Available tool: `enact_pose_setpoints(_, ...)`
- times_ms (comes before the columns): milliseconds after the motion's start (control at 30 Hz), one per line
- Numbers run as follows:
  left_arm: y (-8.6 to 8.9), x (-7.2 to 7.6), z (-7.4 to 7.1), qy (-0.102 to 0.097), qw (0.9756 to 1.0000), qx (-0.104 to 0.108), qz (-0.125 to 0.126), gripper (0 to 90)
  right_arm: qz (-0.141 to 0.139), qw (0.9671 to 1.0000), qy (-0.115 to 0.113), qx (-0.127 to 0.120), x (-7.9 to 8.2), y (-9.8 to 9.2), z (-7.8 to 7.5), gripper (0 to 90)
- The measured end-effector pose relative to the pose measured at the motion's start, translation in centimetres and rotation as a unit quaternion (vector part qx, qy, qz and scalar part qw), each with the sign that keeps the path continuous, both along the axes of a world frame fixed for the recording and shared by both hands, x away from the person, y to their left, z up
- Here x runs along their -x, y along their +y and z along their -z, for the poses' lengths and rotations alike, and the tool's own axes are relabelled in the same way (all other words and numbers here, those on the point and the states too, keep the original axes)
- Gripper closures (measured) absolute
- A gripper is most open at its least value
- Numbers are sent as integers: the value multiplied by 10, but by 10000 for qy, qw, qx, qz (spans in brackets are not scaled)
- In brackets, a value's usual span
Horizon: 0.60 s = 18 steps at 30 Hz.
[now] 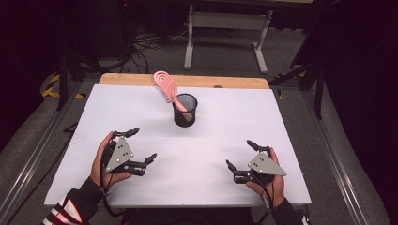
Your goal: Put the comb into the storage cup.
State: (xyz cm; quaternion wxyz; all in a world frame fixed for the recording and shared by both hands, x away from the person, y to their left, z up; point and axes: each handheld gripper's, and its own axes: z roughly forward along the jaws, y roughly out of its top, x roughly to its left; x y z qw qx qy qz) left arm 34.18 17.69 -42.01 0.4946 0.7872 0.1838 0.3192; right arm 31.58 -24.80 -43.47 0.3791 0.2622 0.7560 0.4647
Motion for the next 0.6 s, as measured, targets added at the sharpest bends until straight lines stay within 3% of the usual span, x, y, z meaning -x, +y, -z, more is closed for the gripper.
enact_pose_setpoints(600,17,6,13,81,9998,-79,-187,57,11,10000,3,9,0,0,1,68)
